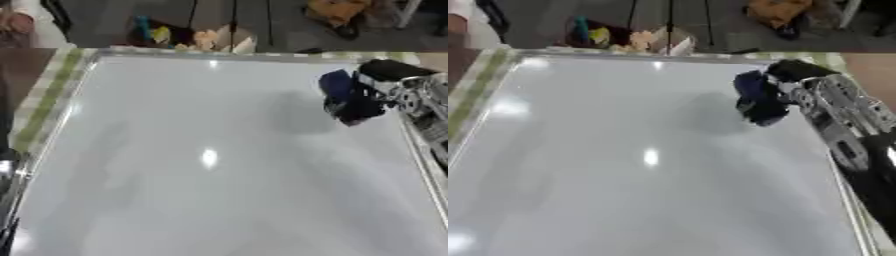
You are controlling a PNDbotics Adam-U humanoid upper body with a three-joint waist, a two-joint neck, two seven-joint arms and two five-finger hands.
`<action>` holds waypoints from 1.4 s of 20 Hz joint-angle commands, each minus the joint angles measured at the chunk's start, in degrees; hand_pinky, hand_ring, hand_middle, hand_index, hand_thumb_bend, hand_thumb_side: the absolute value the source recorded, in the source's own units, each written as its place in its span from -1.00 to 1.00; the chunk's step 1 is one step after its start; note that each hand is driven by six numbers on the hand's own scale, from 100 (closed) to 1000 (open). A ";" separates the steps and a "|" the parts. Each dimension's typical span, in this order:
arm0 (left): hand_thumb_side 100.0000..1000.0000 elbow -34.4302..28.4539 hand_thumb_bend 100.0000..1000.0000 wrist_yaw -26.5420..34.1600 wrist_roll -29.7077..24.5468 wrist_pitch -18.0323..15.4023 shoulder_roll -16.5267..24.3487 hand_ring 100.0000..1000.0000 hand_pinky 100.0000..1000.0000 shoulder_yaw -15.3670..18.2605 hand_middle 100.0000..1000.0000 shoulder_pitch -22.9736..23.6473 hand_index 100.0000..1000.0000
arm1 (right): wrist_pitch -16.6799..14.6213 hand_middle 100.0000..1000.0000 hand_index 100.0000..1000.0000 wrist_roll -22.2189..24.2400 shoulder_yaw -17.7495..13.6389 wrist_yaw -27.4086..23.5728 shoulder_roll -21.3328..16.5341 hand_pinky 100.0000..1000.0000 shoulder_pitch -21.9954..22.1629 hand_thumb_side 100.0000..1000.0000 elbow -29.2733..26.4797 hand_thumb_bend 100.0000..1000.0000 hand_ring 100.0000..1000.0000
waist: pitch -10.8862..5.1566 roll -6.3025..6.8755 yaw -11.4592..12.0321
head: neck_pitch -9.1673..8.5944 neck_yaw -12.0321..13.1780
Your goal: Wipe the whiteboard clean with a brush.
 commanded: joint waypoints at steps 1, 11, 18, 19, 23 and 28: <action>1.00 -0.96 -0.72 -0.34 0.25 -0.05 1.03 0.83 0.63 0.11 0.74 -0.56 0.83 | 0.69 -0.16 -0.90 -0.45 -1.31 -0.89 -2.61 -0.53 -0.76 0.30 0.07 -1.00 -0.02 | -0.96 0.09 0.25 | -1.10 -0.73; 1.00 -0.96 -0.73 -0.59 0.45 0.00 1.20 0.83 0.63 0.18 0.74 -0.49 0.83 | 1.11 -0.18 -0.91 -1.87 -2.43 -0.98 -4.23 -0.54 -0.93 0.29 0.57 -1.00 -0.04 | 0.47 0.28 0.58 | -2.47 -2.21; 1.00 -0.96 -0.73 -0.70 0.58 0.02 1.10 0.83 0.63 0.16 0.74 -0.79 0.83 | 1.49 -0.18 -0.91 -2.56 -2.80 -2.24 -4.87 -0.54 -0.92 0.28 0.91 -1.00 -0.04 | 1.36 0.49 0.52 | -3.00 -2.77; 1.00 -0.96 -0.73 -0.70 0.58 0.02 1.06 0.83 0.63 0.15 0.74 -0.82 0.83 | 1.52 -0.18 -0.91 -2.58 -2.74 -2.45 -4.84 -0.54 -0.94 0.28 0.92 -1.00 -0.04 | 1.39 0.51 0.51 | -2.99 -2.79; 1.00 -0.96 -0.73 -0.65 0.56 -0.01 0.82 0.83 0.63 0.12 0.74 -0.97 0.83 | 1.52 -0.18 -0.91 -2.62 -2.22 -2.77 -4.44 -0.54 -0.78 0.27 1.15 -1.00 -0.03 | 1.51 0.64 0.54 | -2.88 -3.43; 1.00 -0.96 -0.72 -0.62 0.61 -0.02 0.80 0.84 0.62 0.19 0.74 -1.00 0.83 | 1.24 -0.18 -0.90 -2.50 -1.93 -3.20 -4.23 -0.53 -0.32 0.24 2.25 -1.00 -0.02 | 1.58 0.68 0.70 | -3.30 -4.11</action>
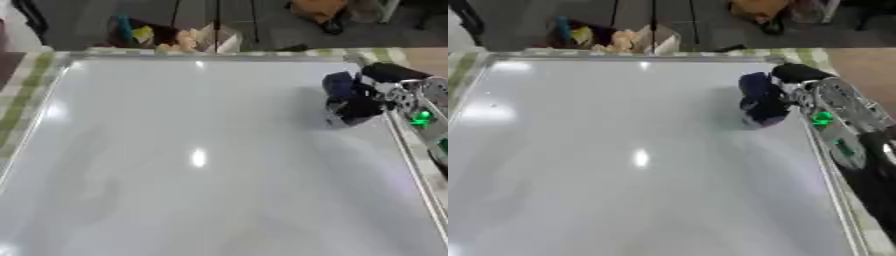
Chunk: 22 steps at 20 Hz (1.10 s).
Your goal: Wipe the whiteboard clean with a brush.
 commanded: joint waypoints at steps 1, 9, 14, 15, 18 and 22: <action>1.00 -0.97 -0.72 -0.12 0.24 0.01 0.76 0.84 0.62 0.21 0.74 -0.73 0.83 | -0.05 -0.19 -0.90 0.18 -0.20 -0.67 -1.20 -0.53 -0.45 0.23 0.21 -1.00 -0.02 | -1.19 0.02 0.08 | -0.95 -0.35; 1.00 -0.97 -0.72 -0.05 0.25 0.00 0.71 0.84 0.63 0.22 0.74 -0.80 0.83 | -0.59 -0.19 -0.86 0.51 0.27 -1.12 -1.09 -0.51 0.23 0.16 0.53 -1.00 0.00 | -1.27 0.18 -0.11 | -1.15 -0.10; 1.00 -0.97 -0.72 0.01 0.29 -0.02 0.71 0.84 0.62 0.25 0.74 -0.88 0.83 | -1.12 -0.20 -0.81 0.96 0.39 -0.83 -1.22 -0.52 0.60 0.12 0.61 -1.00 0.00 | -1.37 0.35 -0.30 | -1.11 0.10; 1.00 -0.97 -0.72 0.02 0.29 -0.02 0.70 0.84 0.62 0.25 0.74 -0.87 0.83 | -1.13 -0.20 -0.80 0.95 0.36 -0.86 -1.23 -0.52 0.59 0.12 0.55 -1.00 0.00 | -1.40 0.36 -0.34 | -1.12 0.13; 1.00 -0.97 -0.72 0.08 0.26 0.01 0.65 0.84 0.62 0.23 0.74 -0.83 0.83 | -1.13 -0.21 -0.76 0.88 0.35 -1.10 -1.31 -0.52 0.53 0.12 0.21 -1.00 0.00 | -1.51 0.36 -0.46 | -1.03 0.18; 1.00 -0.97 -0.72 0.13 0.23 -0.02 0.64 0.84 0.63 0.22 0.74 -0.91 0.83 | -1.10 -0.22 -0.69 0.90 0.46 -1.43 -1.39 -0.52 0.54 0.11 -0.14 -1.00 -0.01 | -1.66 0.45 -0.53 | -1.02 0.28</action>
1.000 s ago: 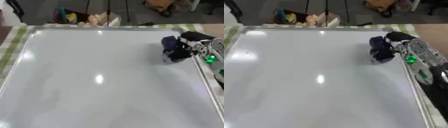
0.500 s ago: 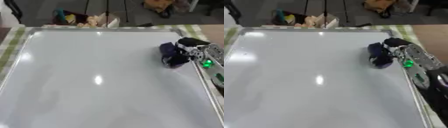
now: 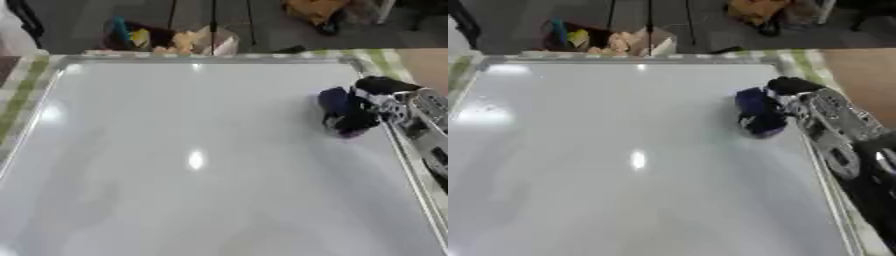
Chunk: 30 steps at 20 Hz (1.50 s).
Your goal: Wipe the whiteboard clean with a brush.
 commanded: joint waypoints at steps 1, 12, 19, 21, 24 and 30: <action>1.00 -0.97 -0.72 0.11 0.15 -0.03 0.64 0.84 0.63 0.22 0.74 -0.85 0.83 | 0.19 -0.22 -0.64 0.25 -0.17 -0.77 -1.41 -0.52 -0.39 0.11 -0.94 -1.00 0.00 | -1.73 0.08 -0.10 | -0.71 0.20; 1.00 -0.97 -0.71 0.29 0.04 -0.12 0.52 0.84 0.63 0.19 0.74 -1.02 0.83 | -0.41 -0.24 -0.42 1.03 0.59 -1.15 -0.89 -0.51 -0.75 0.08 -1.51 -1.00 0.00 | -2.31 -0.19 -0.24 | -0.71 0.54; 1.00 -0.97 -0.71 0.40 -0.01 -0.18 0.43 0.84 0.63 0.20 0.74 -1.30 0.83 | -1.21 -0.26 -0.32 1.57 1.50 -1.43 -0.67 -0.51 -0.64 0.06 -2.33 -1.00 0.00 | -2.51 -0.37 -0.26 | -0.56 0.58; 1.00 -0.97 -0.71 0.42 -0.07 -0.19 0.42 0.84 0.63 0.17 0.74 -1.37 0.83 | -1.50 -0.27 -0.32 1.74 1.86 -1.17 -0.68 -0.50 -0.54 0.05 -2.67 -1.00 0.01 | -2.56 -0.44 -0.24 | -0.50 0.57; 1.00 -0.97 -0.70 0.48 -0.07 -0.24 0.35 0.84 0.63 0.17 0.74 -1.49 0.83 | -2.18 -0.27 -0.31 2.12 2.73 -0.35 -0.47 -0.50 -0.37 0.05 -2.76 -1.00 0.02 | -2.70 -0.59 -0.02 | -0.52 0.47; 1.00 -0.97 -0.70 0.56 -0.07 -0.29 0.32 0.84 0.63 0.22 0.74 -1.56 0.83 | -3.01 -0.28 -0.31 2.58 3.56 0.49 0.24 -0.50 -0.51 0.05 -2.65 -1.00 0.02 | -2.89 -0.72 0.27 | -0.44 0.29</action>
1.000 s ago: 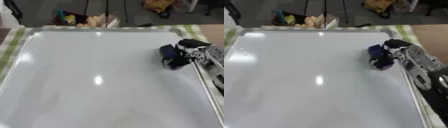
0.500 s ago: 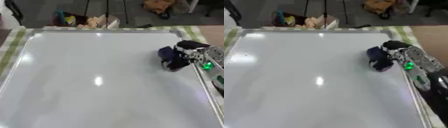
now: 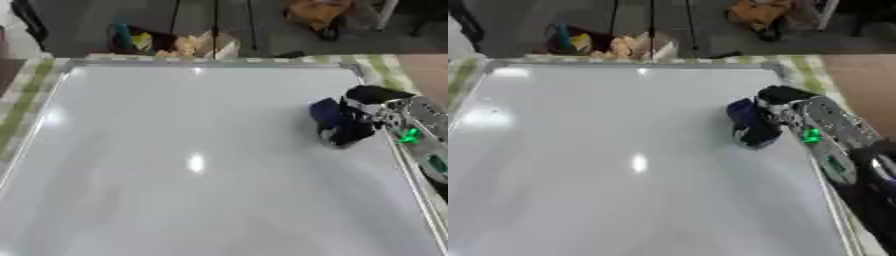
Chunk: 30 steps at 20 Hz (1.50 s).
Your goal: Wipe the whiteboard clean with a brush.
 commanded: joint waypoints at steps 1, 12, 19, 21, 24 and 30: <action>1.00 -0.97 -0.70 0.08 0.01 -0.21 0.32 0.84 0.62 0.22 0.74 -0.92 0.83 | -0.33 -0.29 -0.30 0.47 0.20 0.39 -0.19 -0.50 -0.87 0.03 -1.00 -1.00 0.01 | -1.92 0.00 0.13 | -0.36 -0.08; 1.00 -0.97 -0.70 0.17 0.00 -0.22 0.22 0.84 0.62 0.27 0.74 -0.93 0.83 | -0.57 -0.33 -0.29 1.11 1.42 0.09 0.32 -0.52 -0.97 0.01 -2.22 -1.00 0.00 | -2.21 -0.03 0.20 | 0.69 -0.04; 1.00 -0.97 -0.70 0.07 0.07 -0.22 0.37 0.84 0.63 0.39 0.74 -0.69 0.83 | 0.11 -0.35 -0.28 0.66 0.40 0.77 -0.48 -0.52 -0.52 0.00 -1.60 -1.00 0.00 | -2.37 0.14 0.25 | 0.96 -0.06; 1.00 -0.97 -0.70 0.01 0.13 -0.20 0.45 0.84 0.63 0.44 0.74 -0.60 0.83 | 0.35 -0.36 -0.28 0.41 0.01 1.03 -0.77 -0.53 -0.31 -0.01 -1.16 -1.00 0.00 | -2.40 0.24 0.28 | 1.12 0.04; 1.00 -0.97 -0.70 -0.09 0.21 -0.15 0.54 0.84 0.63 0.51 0.74 -0.44 0.83 | 0.83 -0.37 -0.28 -0.08 -0.67 1.66 -1.23 -0.53 -0.11 -0.01 -0.14 -1.00 0.00 | -2.43 0.41 0.37 | 1.40 0.26; 1.00 -0.97 -0.70 -0.20 0.28 -0.09 0.63 0.84 0.63 0.55 0.74 -0.22 0.83 | 1.60 -0.38 -0.28 -1.26 -2.13 3.75 -2.28 -0.53 0.16 -0.02 1.49 -1.00 0.00 | -2.36 0.70 0.26 | 1.40 0.68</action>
